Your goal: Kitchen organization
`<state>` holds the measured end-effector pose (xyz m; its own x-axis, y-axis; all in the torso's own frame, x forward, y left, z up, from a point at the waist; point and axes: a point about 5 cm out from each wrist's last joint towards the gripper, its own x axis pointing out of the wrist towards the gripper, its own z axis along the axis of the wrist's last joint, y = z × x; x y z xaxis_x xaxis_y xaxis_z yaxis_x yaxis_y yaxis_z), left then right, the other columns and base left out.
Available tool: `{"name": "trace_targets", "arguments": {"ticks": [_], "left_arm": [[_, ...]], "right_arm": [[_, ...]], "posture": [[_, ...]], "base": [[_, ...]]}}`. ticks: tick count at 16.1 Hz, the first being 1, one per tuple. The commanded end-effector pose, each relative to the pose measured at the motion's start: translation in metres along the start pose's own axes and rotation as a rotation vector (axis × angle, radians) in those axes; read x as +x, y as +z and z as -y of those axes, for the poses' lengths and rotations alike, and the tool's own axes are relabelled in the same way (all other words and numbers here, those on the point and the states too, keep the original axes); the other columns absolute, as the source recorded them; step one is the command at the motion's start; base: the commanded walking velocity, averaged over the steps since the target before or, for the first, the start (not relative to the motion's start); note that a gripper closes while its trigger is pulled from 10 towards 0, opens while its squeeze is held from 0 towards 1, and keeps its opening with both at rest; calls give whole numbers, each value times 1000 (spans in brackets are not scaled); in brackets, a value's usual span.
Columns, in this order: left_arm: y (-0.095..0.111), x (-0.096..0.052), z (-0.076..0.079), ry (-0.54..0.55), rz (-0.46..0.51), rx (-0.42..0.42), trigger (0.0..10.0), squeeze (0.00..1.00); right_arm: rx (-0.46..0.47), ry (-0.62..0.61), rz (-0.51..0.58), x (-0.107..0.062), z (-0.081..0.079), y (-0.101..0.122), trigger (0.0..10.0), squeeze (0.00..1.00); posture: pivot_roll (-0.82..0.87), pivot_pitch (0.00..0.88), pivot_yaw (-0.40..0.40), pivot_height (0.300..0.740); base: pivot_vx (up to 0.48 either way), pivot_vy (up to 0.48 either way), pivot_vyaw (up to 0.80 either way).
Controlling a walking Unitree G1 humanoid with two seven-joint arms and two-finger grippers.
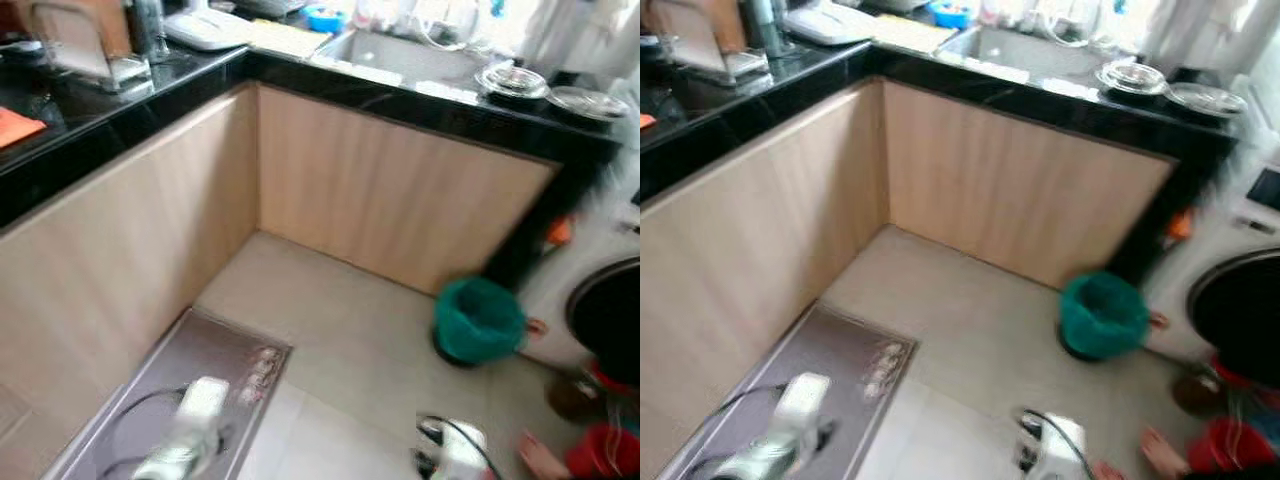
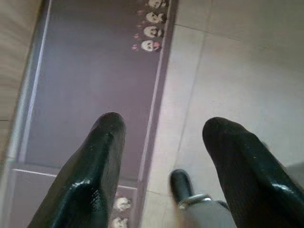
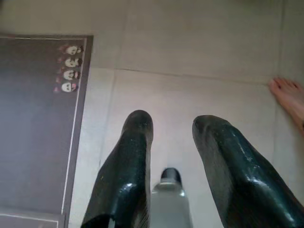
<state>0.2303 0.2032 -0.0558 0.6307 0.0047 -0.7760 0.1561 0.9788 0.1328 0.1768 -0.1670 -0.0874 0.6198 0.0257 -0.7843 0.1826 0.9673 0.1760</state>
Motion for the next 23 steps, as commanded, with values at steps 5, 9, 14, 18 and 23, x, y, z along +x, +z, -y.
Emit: {"name": "trace_targets", "arguments": {"ticks": [5, 9, 14, 18, 23], "left_arm": [[13, 3, 16, -54, 30, 6, 10000, 0], [14, 3, 17, -60, 30, 10, 10000, 0], [13, 3, 15, -59, 29, 17, 10000, 0], [13, 3, 16, -61, 30, 15, 10000, 0], [13, 3, 15, -60, 30, 11, 10000, 0]], "right_arm": [[2, -46, -9, -3, 15, -3, 10000, 0], [-11, -39, -18, -3, 15, -3, 10000, 0], [3, -39, -3, -3, 14, -2, 10000, 0], [-3, -30, -5, -3, 14, -2, 10000, 0], [-21, -28, -5, -3, 14, -2, 10000, 0]], "posture": [[73, 0, -81, 740], [80, 0, -82, 740], [84, 0, -79, 740], [84, 0, -80, 740], [82, 0, -80, 740]], "base": [[277, 0, 0], [276, 0, -495], [277, 0, -131], [278, 0, 0], [289, 0, 0]]}}
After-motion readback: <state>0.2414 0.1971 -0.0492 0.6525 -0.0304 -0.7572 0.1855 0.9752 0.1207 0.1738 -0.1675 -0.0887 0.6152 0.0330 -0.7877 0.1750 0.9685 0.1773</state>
